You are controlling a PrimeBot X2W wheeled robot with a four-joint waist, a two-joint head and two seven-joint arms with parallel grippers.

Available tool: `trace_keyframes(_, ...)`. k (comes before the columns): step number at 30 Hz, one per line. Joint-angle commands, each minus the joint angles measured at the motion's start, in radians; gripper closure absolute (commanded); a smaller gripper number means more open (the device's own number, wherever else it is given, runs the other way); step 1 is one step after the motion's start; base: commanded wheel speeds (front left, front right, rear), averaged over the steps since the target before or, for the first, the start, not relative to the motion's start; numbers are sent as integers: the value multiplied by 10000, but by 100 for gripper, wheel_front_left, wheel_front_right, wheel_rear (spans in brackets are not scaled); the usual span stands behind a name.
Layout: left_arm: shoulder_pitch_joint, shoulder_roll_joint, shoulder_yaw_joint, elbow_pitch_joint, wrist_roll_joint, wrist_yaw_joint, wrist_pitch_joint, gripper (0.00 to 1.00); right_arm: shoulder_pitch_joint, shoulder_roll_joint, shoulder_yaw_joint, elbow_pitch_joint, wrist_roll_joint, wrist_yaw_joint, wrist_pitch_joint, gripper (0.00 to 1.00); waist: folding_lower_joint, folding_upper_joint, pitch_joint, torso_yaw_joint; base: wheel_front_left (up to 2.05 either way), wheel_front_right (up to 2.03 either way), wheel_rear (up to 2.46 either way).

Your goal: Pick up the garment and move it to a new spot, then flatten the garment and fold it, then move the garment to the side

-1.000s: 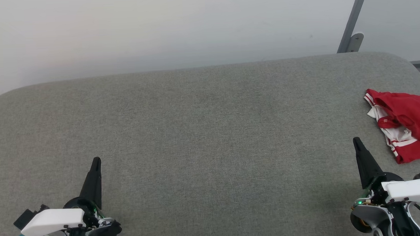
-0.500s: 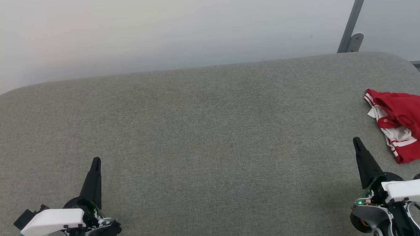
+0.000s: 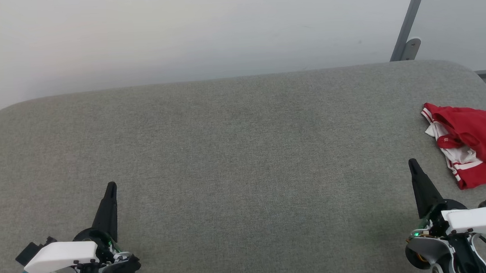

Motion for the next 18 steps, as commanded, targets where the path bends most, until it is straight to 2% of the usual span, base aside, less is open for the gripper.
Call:
trace_keyframes(1, -125, -19, 30, -1, 30, -28, 47, 100, -43, 15, -8, -15, 39, -3, 10, 100, 0, -1, 0, 0, 0, 0, 0)
trace_keyframes(18, -127, -24, 37, -1, 36, -28, 55, 100, -42, 15, -5, -15, 38, -3, 9, 100, 0, -1, 0, 0, 0, 0, 0)
